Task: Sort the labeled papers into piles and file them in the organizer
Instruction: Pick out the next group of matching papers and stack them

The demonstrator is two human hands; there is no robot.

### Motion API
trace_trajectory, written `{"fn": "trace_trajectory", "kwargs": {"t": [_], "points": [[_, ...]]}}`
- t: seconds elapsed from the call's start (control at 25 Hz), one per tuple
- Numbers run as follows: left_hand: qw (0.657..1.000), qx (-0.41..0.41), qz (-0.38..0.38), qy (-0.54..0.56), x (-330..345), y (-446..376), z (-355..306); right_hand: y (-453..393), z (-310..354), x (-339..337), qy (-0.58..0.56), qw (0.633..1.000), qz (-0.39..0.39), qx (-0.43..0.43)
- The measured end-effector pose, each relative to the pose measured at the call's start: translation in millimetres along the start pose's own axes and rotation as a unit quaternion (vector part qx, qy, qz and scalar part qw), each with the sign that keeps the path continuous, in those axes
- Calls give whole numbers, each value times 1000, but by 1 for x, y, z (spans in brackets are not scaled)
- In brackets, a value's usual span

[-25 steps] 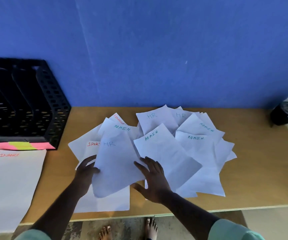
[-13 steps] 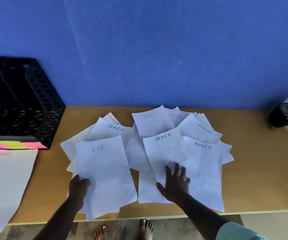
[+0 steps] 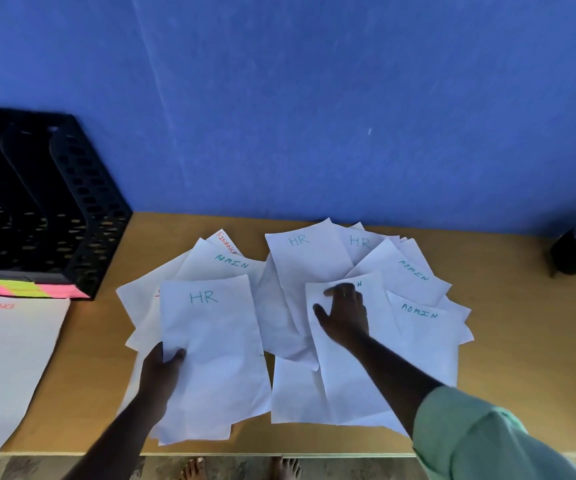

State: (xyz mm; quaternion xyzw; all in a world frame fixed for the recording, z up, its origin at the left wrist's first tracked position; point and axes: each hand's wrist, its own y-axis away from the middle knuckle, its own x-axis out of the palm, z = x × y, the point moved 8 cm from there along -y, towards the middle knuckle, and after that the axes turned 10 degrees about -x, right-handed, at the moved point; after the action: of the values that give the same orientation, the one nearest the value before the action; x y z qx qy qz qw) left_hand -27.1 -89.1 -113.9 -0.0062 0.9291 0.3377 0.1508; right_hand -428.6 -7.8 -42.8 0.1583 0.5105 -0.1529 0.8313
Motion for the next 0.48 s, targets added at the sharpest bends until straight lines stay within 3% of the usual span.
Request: {"fn": "trace_trajectory", "kwargs": {"t": [0.24, 0.48], "points": [[999, 36, 11, 21, 15, -7, -35, -98, -34, -38, -34, 994, 26, 101], [999, 41, 28, 21, 37, -15, -67, -120, -57, -28, -6, 981, 56, 186]]}}
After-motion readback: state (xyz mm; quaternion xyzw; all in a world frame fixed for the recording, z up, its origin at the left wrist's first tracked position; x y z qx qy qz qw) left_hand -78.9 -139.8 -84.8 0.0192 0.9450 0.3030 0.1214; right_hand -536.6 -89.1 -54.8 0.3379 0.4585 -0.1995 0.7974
